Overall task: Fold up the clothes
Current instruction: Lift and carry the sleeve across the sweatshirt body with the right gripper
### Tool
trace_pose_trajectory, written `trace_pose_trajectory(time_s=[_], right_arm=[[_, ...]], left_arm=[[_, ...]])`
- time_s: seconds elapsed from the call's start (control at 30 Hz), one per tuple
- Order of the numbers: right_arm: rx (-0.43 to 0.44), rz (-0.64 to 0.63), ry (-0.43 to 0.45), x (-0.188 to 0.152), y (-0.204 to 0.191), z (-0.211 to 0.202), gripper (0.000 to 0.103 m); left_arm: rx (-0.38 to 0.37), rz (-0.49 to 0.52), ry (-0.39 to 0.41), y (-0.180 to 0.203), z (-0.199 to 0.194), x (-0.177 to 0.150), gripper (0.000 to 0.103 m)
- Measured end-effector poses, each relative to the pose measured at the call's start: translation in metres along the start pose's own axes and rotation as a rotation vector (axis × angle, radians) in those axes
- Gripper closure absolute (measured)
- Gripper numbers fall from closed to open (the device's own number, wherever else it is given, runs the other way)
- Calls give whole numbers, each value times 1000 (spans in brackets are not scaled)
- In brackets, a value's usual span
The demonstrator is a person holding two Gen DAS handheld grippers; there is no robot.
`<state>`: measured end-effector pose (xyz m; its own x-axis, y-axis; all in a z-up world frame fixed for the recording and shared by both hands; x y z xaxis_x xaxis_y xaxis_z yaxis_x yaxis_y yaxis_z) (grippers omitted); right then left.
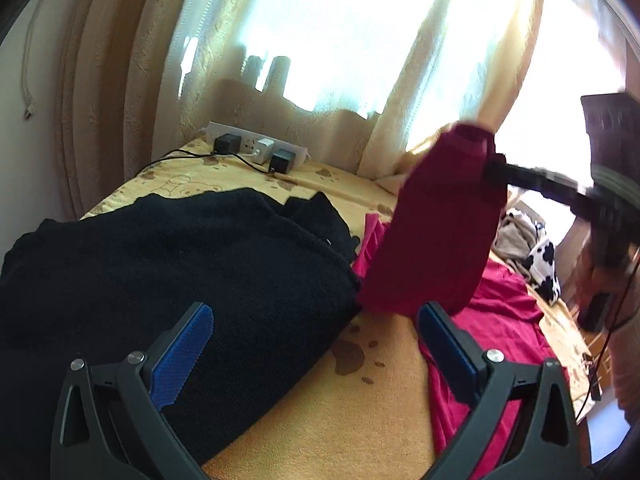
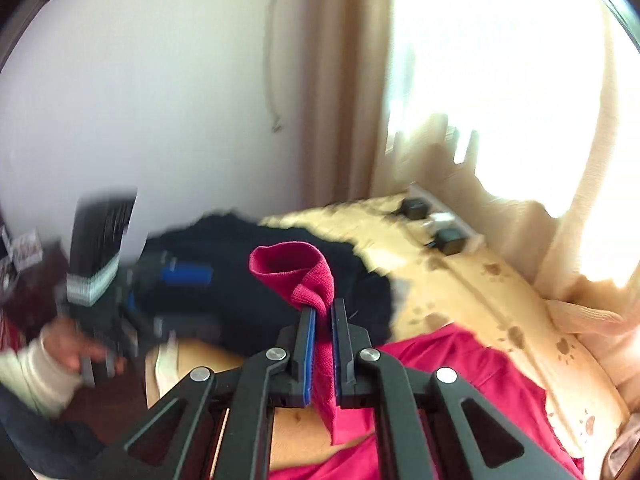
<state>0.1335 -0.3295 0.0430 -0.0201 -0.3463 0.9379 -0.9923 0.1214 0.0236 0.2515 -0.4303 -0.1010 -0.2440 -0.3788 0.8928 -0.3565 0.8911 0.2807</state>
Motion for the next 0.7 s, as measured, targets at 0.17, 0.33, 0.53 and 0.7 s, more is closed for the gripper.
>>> trace_pose_trajectory(time_s=[0.17,0.33,0.53,0.7], right_arm=[[-91,76,88,24,35,-15,95],[-169,113,177,43,59,-42,95],[-242,146,297,69,89,-93,95],[-285,174,337,71,117,-112,95]], left_arm=[[-35,84,-73,43,43,-19,0],[-14,95,-110,68,91,-26,0],[65,109,-141,80,137,-21,0],[79,151,-153,100,160,-20,0]])
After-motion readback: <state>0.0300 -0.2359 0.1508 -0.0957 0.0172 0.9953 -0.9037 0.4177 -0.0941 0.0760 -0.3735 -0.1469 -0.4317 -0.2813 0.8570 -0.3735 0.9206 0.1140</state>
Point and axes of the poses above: each gripper's, at about its wrist camera, not at the fingertips, and z roughly the way its jaws point, y to its right, x to its top, the point moved 8 cm from there along z, roughly the way its jaws point, and after that the axes turned 15 degrees about y, right-handed, at the moved point
